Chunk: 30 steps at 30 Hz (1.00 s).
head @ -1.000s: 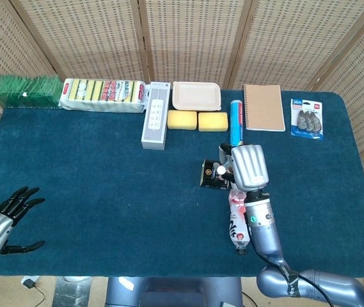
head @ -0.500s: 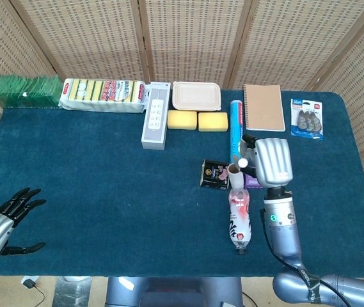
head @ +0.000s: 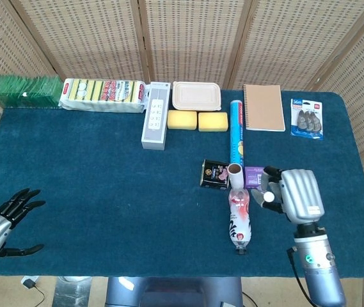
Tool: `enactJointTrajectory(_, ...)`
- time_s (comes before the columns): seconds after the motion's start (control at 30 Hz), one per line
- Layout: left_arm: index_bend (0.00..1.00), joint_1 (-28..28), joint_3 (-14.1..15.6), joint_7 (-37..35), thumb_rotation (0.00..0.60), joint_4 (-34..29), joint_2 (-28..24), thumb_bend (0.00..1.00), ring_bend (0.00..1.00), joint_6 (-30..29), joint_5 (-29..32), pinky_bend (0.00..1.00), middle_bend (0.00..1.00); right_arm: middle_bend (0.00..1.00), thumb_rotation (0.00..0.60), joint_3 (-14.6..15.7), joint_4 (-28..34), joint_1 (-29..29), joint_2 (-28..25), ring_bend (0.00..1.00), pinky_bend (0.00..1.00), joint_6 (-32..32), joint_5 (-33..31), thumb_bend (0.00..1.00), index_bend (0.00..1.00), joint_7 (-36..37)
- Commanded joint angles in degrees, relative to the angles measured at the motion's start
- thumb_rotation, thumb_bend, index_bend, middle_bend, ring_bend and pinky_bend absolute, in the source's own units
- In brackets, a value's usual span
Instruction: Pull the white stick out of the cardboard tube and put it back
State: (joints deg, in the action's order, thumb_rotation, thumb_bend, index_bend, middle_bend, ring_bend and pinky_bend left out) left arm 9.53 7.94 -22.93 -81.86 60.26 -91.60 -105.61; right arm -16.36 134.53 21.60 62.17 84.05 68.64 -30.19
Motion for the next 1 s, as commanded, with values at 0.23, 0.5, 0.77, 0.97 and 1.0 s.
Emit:
enactJointTrajectory(0.23, 0.16, -0.09, 0.11, -0.56, 0.460, 0.34, -0.04, 0.11, 0.03, -0.73, -0.29, 0.24, 0.08, 0.97, 0.600, 4.67, -1.61, -3.41, -1.67, 0.98, 0.86, 0.94, 4.69, 0.38, 0.81, 2.21)
enactJointTrajectory(0.5, 0.16, -0.22, 0.30, 0.02, 0.463, 0.07, -0.09, 0.11, 0.03, -0.93, -0.56, 0.24, 0.08, 0.98, 0.600, -2.15, -5.88, -1.16, 2.68, 0.98, 0.89, 5.14, -1.09, 0.38, 0.81, 2.98)
enactJointTrajectory(0.77, 0.16, 0.07, -0.08, -0.29, 0.461, 0.41, 0.12, 0.11, 0.03, 0.41, 0.95, 0.24, 0.08, 0.98, 0.600, 3.84, -3.82, -4.04, 2.66, 0.98, 0.89, 5.03, 8.64, 0.38, 0.81, 2.66)
enactJointTrajectory(0.97, 0.16, -0.64, -0.13, -1.09, 0.462, 0.55, -0.08, 0.11, 0.03, -1.86, 0.37, 0.24, 0.08, 0.98, 0.600, 12.07, -1.37, -6.73, 1.72, 0.98, 0.89, 2.54, 14.49, 0.39, 0.81, 0.24)
enactJointTrajectory(1.0, 0.16, -0.60, -0.23, -1.02, 0.460, 0.64, 0.04, 0.11, 0.03, -1.69, 0.58, 0.24, 0.08, 0.98, 0.600, 12.13, -1.68, -7.01, 1.39, 0.98, 0.89, 2.85, 15.88, 0.39, 0.81, 1.12)
